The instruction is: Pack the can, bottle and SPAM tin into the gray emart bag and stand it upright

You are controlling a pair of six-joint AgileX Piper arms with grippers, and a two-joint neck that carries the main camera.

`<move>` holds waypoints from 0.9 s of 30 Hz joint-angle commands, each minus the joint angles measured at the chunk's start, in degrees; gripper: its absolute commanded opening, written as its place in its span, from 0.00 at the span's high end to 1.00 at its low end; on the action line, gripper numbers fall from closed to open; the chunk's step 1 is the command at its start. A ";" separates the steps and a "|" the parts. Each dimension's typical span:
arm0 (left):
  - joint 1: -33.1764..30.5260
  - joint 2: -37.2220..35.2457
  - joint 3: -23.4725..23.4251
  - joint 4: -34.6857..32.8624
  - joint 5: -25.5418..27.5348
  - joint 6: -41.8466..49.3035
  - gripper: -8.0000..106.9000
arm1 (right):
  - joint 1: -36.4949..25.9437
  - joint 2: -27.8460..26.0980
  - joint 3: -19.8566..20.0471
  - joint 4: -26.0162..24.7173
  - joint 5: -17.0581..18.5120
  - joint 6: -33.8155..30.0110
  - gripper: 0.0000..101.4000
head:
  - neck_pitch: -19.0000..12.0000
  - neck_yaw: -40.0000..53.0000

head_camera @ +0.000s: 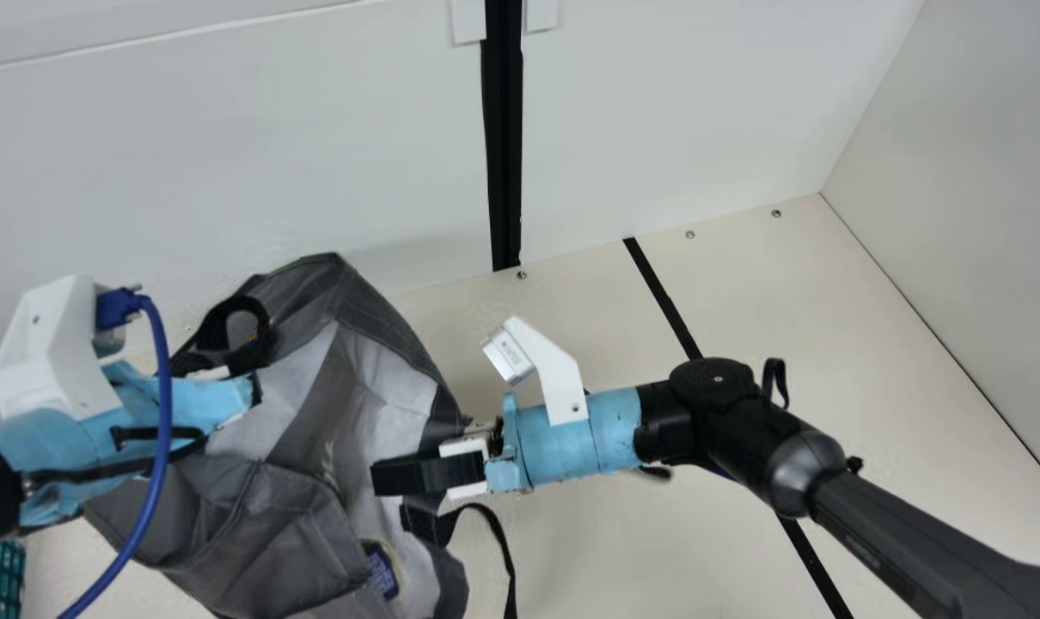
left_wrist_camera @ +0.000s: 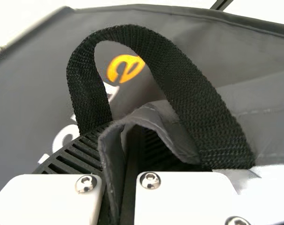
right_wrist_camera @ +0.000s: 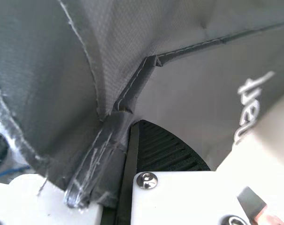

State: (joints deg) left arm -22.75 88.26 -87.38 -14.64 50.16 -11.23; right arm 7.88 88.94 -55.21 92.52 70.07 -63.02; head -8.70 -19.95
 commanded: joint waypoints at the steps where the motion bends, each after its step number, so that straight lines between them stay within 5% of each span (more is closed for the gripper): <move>1: -0.12 -0.23 -1.22 0.87 0.58 -0.29 1.00 | 0.23 -1.68 -0.38 0.57 -0.17 1.45 1.00 | -1.30 -0.05; 27: 4.55 -0.70 -19.35 -0.85 19.74 10.96 1.00 | -4.36 -14.71 -3.44 3.94 -0.17 12.65 1.00 | -1.30 -0.05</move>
State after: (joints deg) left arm -18.35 87.49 -105.86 -15.27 68.81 -1.26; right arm 3.86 74.87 -58.58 96.49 70.23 -50.90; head -8.70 -19.95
